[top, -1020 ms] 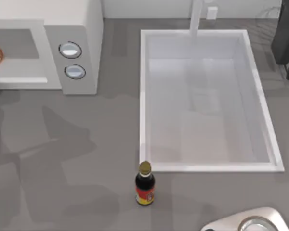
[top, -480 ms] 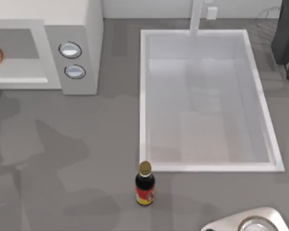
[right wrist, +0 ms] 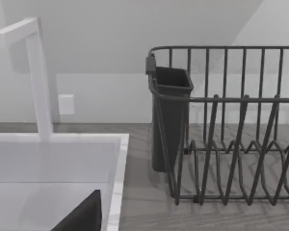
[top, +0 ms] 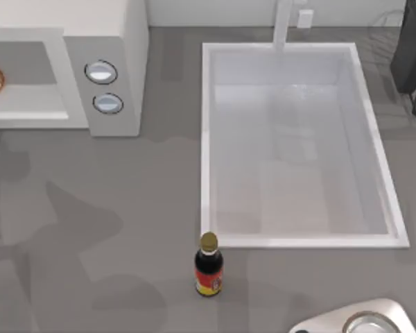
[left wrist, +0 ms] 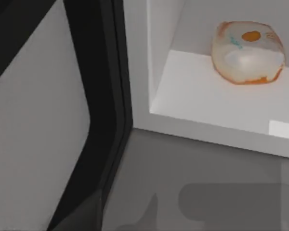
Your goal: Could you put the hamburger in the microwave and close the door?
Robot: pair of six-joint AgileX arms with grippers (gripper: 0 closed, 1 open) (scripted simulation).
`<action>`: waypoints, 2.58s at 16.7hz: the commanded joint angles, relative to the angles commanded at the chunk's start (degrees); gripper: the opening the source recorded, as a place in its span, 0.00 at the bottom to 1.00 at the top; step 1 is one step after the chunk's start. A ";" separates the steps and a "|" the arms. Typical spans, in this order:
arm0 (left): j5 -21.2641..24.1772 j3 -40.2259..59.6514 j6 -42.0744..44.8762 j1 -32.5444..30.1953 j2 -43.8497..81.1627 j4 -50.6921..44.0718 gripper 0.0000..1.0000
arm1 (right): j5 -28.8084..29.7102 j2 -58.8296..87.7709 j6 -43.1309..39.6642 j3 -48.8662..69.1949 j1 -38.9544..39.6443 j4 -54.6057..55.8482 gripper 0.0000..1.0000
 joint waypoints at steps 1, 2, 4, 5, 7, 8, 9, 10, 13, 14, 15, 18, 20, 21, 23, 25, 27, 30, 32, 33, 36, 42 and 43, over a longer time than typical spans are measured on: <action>0.00 0.00 0.00 0.00 0.00 0.00 1.00 | 0.00 0.00 0.00 0.00 0.00 0.00 1.00; -0.06 0.19 -0.02 -0.15 0.25 0.10 1.00 | 0.00 0.00 0.00 0.00 0.00 0.00 1.00; -0.03 -0.04 -0.03 -0.34 -0.33 -0.05 1.00 | 0.00 0.00 0.00 0.00 0.00 0.00 1.00; -0.01 -0.45 -0.07 -0.63 -1.36 -0.32 1.00 | 0.00 0.00 0.00 0.00 0.00 0.00 1.00; -0.02 -1.88 -0.24 -1.49 -5.10 -1.30 1.00 | 0.00 0.00 0.00 0.00 0.00 0.00 1.00; -0.07 -2.95 -0.35 -2.05 -7.89 -2.04 1.00 | 0.00 0.00 0.00 0.00 0.00 0.00 1.00; -0.14 -4.21 -0.47 -2.68 -11.24 -2.95 1.00 | 0.00 0.00 0.00 0.00 0.00 0.00 1.00; -0.23 -5.66 -0.59 -3.36 -15.16 -4.00 1.00 | 0.00 0.00 0.00 0.00 0.00 0.00 1.00; -0.51 -11.09 -0.95 -5.78 -30.07 -8.07 1.00 | 0.00 0.00 0.00 0.00 0.00 0.00 1.00; -0.59 -13.14 -1.07 -6.68 -35.74 -9.61 1.00 | 0.00 0.00 0.00 0.00 0.00 0.00 1.00; -0.66 -15.25 -1.20 -7.62 -41.56 -11.20 1.00 | 0.00 0.00 0.00 0.00 0.00 0.00 1.00; -0.83 -21.30 -1.68 -10.49 -58.20 -15.68 1.00 | 0.00 0.00 0.00 0.00 0.00 0.00 1.00; -0.92 -24.65 -2.04 -12.27 -66.89 -18.06 1.00 | 0.00 0.00 0.00 0.00 0.00 0.00 1.00; -0.97 -26.01 -2.22 -13.05 -70.33 -18.99 1.00 | 0.00 0.00 0.00 0.00 0.00 0.00 1.00; -1.04 -28.04 -2.51 -14.31 -75.39 -20.33 1.00 | 0.00 0.00 0.00 0.00 0.00 0.00 1.00; -1.09 -29.14 -2.69 -15.04 -78.12 -21.02 1.00 | 0.00 0.00 0.00 0.00 0.00 0.00 1.00; -1.10 -29.30 -2.72 -15.15 -78.51 -21.12 1.00 | 0.00 0.00 0.00 0.00 0.00 0.00 1.00; -1.10 -29.30 -2.72 -15.15 -78.51 -21.12 1.00 | 0.00 0.00 0.00 0.00 0.00 0.00 1.00; -1.10 -29.30 -2.72 -15.15 -78.51 -21.12 0.85 | 0.00 0.00 0.00 0.00 0.00 0.00 1.00; -1.10 -29.30 -2.72 -15.15 -78.51 -21.12 0.77 | 0.00 0.00 0.00 0.00 0.00 0.00 1.00; -1.10 -29.30 -2.72 -15.15 -78.51 -21.12 0.55 | 0.00 0.00 0.00 0.00 0.00 0.00 1.00; -1.10 -29.30 -2.72 -15.15 -78.51 -21.12 0.10 | 0.00 0.00 0.00 0.00 0.00 0.00 1.00; -1.10 -29.30 -2.72 -15.15 -78.51 -21.12 0.02 | 0.00 0.00 0.00 0.00 0.00 0.00 1.00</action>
